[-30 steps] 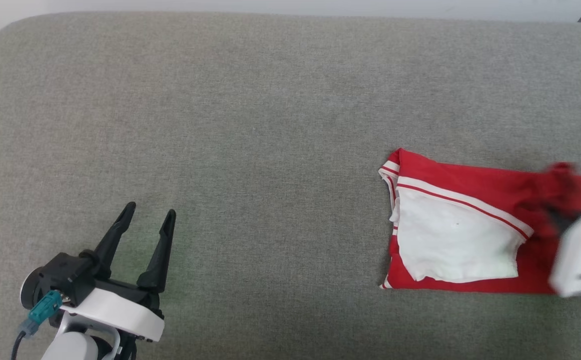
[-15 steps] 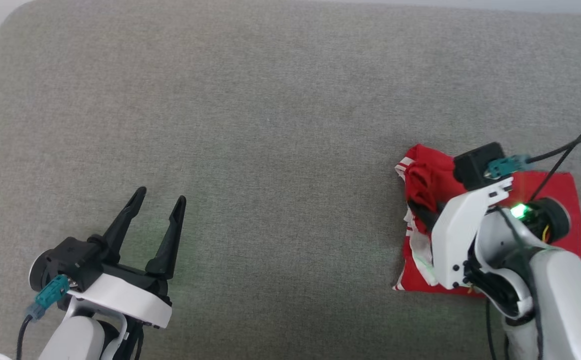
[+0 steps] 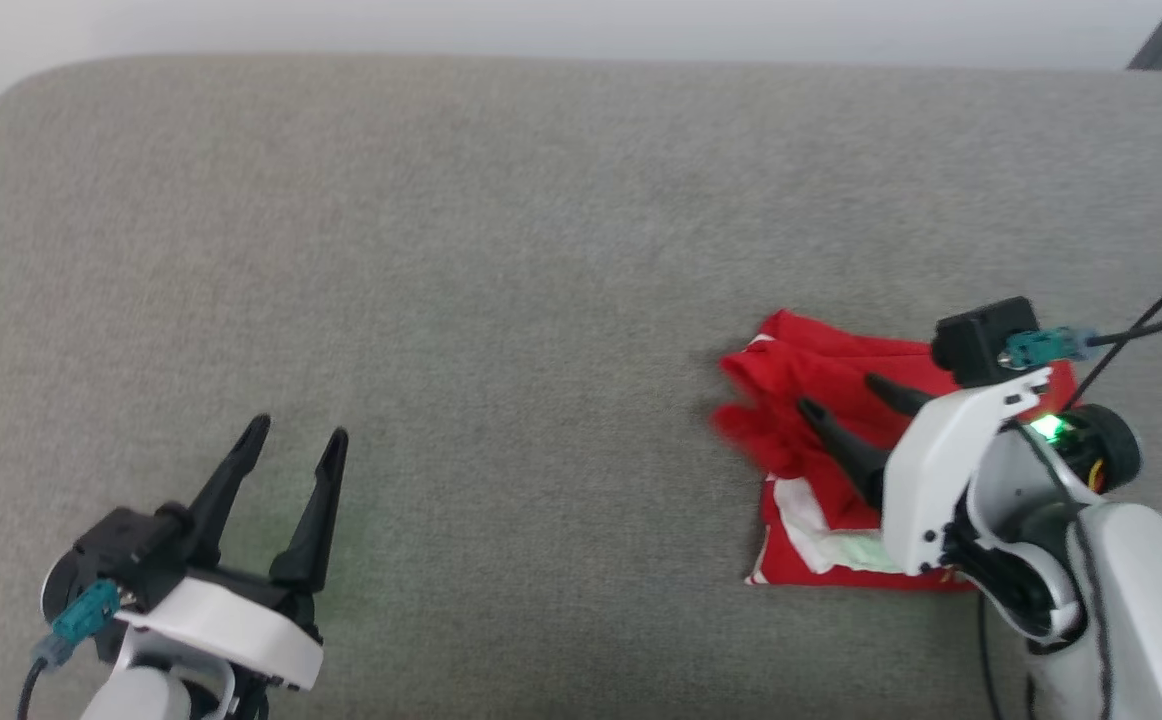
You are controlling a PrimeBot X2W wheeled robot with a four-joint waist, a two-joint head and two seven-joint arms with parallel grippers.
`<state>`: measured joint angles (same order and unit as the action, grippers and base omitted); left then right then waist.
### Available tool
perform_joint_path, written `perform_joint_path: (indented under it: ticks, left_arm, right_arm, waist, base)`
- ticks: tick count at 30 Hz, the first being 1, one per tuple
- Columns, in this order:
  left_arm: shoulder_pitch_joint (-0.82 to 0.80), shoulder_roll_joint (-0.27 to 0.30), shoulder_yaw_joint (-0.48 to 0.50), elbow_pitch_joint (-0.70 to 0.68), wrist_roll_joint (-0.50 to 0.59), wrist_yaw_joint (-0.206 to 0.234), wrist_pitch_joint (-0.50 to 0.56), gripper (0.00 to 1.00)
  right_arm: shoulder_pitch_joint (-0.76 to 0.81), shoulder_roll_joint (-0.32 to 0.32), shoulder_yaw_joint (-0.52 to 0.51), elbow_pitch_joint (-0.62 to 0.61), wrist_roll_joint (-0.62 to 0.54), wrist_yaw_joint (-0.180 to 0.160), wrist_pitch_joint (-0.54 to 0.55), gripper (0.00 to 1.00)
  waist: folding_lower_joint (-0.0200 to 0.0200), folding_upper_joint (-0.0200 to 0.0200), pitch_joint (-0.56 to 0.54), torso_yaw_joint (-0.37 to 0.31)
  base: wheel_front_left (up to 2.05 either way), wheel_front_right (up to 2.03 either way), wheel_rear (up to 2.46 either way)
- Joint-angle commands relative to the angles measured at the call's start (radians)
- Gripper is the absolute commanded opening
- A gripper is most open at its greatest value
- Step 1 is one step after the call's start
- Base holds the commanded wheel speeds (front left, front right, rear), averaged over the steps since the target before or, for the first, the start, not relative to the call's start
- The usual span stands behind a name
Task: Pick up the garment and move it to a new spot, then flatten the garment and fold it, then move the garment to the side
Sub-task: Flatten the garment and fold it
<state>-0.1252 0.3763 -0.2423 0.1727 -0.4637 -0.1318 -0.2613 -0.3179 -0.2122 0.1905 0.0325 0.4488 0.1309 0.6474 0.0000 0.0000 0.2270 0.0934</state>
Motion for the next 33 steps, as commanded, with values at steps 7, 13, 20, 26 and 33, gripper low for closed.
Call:
perform_joint_path:
  ticks: [7, 13, 20, 26, 33]
  left_arm:
    - [0.054, -0.009, 0.016, 0.033, -0.036, 0.002, -0.005, 1.0]
    - [0.081, -0.022, 0.029, 0.053, -0.064, 0.002, -0.005, 1.0]
    - [0.114, -0.042, 0.073, 0.067, -0.059, 0.002, -0.005, 1.0]
    - [0.177, -0.067, 0.146, 0.041, -0.039, 0.002, -0.005, 1.0]
    - [0.248, -0.08, 0.191, -0.03, 0.003, 0.002, -0.005, 1.0]
  right_arm:
    - [0.047, -0.063, -0.029, 0.031, 0.029, -0.001, -0.163, 1.0]
    - [0.067, -0.081, -0.073, 0.196, 0.05, -0.001, -0.472, 1.0]
    - [0.085, -0.079, -0.045, 0.318, 0.023, -0.001, -0.785, 1.0]
    - [0.115, -0.063, -0.038, 0.335, -0.016, -0.001, -0.899, 1.0]
    - [0.222, -0.042, -0.124, 0.25, -0.063, -0.001, -0.913, 1.0]
  waist:
    - [0.0, 0.0, -0.085, -0.076]
    - [0.0, 0.0, -0.117, -0.109]
    - [0.0, 0.0, -0.142, -0.12]
    - [0.0, 0.0, -0.166, -0.125]
    - [0.0, 0.0, -0.171, -0.1]
  base:
    - [0.0, 0.0, 0.0]
    - [0.0, 0.0, 0.0]
    - [0.0, 0.0, 0.0]
    - [0.0, 0.0, 0.0]
    - [0.0, 0.0, 0.0]
